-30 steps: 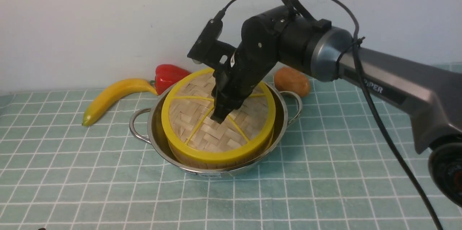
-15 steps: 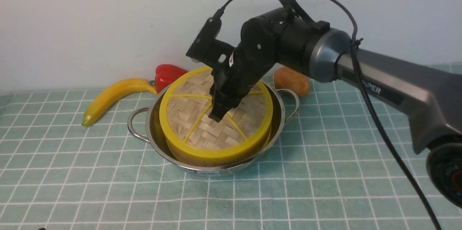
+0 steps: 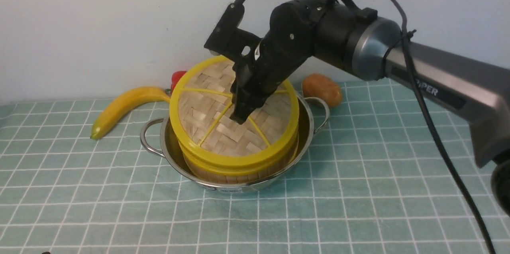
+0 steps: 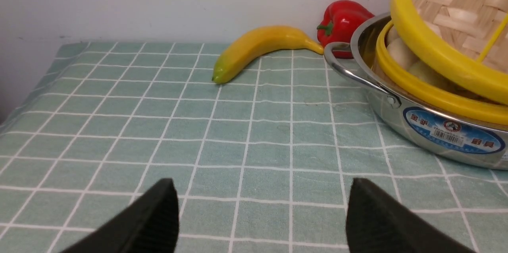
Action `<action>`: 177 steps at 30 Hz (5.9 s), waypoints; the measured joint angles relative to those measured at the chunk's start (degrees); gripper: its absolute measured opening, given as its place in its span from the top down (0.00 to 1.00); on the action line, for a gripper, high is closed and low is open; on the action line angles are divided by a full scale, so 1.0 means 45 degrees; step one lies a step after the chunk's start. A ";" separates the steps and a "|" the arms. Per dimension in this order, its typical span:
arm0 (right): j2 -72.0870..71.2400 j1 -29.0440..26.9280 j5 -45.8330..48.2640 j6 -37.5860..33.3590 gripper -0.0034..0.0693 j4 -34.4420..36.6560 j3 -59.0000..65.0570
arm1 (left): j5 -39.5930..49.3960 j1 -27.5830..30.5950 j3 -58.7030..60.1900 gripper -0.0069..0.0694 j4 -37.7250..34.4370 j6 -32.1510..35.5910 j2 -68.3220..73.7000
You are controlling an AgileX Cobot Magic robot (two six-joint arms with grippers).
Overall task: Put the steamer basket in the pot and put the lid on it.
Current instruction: Use the right arm to place the steamer lid on the steamer
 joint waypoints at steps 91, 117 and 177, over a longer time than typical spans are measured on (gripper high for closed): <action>0.0495 -0.0011 -0.0440 0.0308 0.76 -0.0095 0.0000 | 0.0000 0.0000 0.0000 0.22 0.0000 0.0000 0.0000; 0.0286 -0.0011 -0.0462 0.0308 0.76 -0.0073 0.0000 | 0.0000 0.0000 0.0000 0.22 0.0000 0.0000 0.0000; -0.0104 -0.0011 -0.2206 0.0818 0.36 0.0246 0.0000 | 0.0000 0.0000 0.0000 0.22 0.0000 0.0000 0.0000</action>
